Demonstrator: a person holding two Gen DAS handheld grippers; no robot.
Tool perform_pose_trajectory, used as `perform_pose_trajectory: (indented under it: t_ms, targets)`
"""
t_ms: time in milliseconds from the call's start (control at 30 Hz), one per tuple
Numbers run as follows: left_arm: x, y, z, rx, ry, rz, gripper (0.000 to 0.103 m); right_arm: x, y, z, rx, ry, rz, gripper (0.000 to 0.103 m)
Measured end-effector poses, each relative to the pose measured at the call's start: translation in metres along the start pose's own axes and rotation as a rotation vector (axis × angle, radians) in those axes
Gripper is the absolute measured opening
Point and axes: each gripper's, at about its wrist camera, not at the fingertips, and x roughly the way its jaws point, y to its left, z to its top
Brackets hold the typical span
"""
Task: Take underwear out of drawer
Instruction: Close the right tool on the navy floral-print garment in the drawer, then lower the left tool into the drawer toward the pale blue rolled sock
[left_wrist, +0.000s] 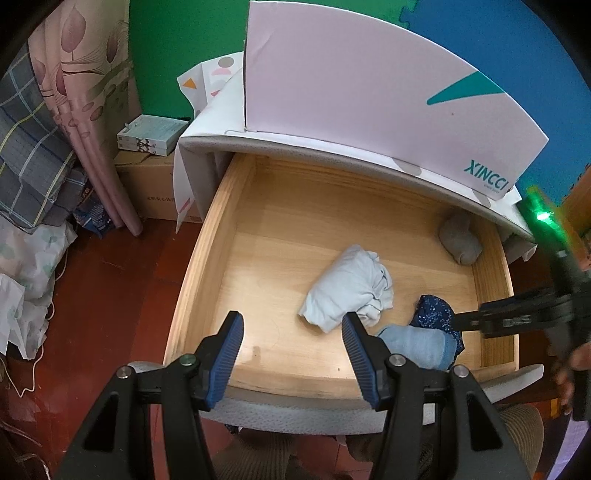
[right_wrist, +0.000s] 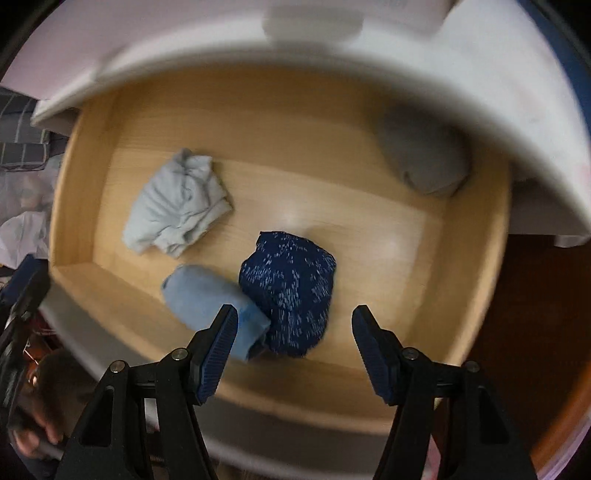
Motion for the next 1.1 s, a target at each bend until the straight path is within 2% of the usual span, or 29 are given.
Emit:
perform_pose_trajectory:
  t_ms: [467,700,1100]
  targets:
    - [0.001,0.0,0.0,0.002,0.009,-0.011,0.057,0.055,0.009,0.021,0.009,0.089,-0.052,0.061]
    - [0.004,0.0,0.0,0.0,0.018,-0.015,0.057,0.06,0.007,0.024,0.043,0.122,-0.062,0.053]
    - [0.005,-0.001,-0.001,0.007,0.025,-0.007,0.057,0.067,-0.004,0.009,0.056,0.139,-0.148,0.043]
